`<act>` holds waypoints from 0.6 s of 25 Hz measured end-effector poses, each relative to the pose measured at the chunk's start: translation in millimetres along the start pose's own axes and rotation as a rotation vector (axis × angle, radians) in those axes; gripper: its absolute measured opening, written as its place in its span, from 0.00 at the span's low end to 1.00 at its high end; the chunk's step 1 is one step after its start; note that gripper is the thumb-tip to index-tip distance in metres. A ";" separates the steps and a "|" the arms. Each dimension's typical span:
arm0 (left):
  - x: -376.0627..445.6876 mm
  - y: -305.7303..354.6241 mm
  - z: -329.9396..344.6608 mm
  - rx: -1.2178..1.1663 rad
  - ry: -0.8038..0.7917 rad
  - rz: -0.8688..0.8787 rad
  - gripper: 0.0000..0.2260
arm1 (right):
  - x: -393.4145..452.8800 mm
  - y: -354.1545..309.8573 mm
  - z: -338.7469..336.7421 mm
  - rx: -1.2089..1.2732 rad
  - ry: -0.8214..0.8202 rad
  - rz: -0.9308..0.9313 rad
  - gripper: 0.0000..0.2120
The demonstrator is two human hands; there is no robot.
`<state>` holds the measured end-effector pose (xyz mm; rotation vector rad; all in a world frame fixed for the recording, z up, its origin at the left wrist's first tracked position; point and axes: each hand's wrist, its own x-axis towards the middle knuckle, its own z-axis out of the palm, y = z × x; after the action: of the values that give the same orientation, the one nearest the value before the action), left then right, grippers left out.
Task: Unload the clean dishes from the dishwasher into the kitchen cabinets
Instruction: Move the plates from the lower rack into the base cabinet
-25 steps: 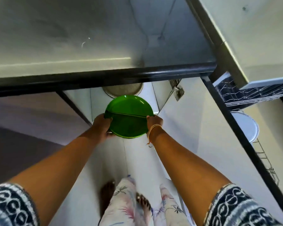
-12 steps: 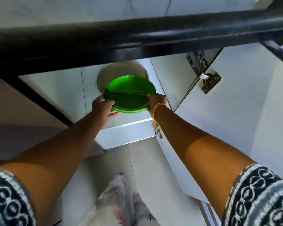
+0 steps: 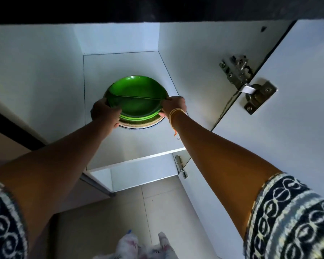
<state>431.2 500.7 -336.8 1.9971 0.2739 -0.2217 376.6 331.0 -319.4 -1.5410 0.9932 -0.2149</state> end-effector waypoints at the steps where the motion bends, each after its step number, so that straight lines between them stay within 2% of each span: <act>1: 2.1 -1.9 0.2 0.042 0.008 0.031 0.16 | 2.2 1.2 2.0 -0.004 -0.006 -0.004 0.10; 3: -2.4 -0.6 0.2 0.100 0.012 0.062 0.19 | 3.4 5.6 6.0 -0.020 0.001 0.000 0.06; 5: -17.6 3.6 -2.5 0.218 0.012 0.112 0.24 | -9.1 4.6 4.3 -0.067 0.014 -0.004 0.09; 8: -59.7 9.7 -10.3 0.517 -0.009 0.255 0.27 | -59.4 -10.6 -20.2 -0.424 -0.026 -0.105 0.14; 10: -91.8 16.2 -19.3 0.668 -0.089 0.406 0.28 | -91.4 -18.0 -36.3 -0.679 -0.125 -0.180 0.16; 12: -129.6 29.3 -34.1 0.775 -0.208 0.548 0.29 | -126.0 -22.6 -55.8 -0.782 -0.205 -0.157 0.19; 15: -192.4 55.6 -56.8 0.876 -0.289 0.543 0.29 | -172.7 -22.5 -85.5 -0.854 -0.250 -0.119 0.24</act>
<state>265.2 511.1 -211.6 2.7550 -0.6610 -0.3057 226.0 384.9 -209.7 -2.3300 0.8263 0.3671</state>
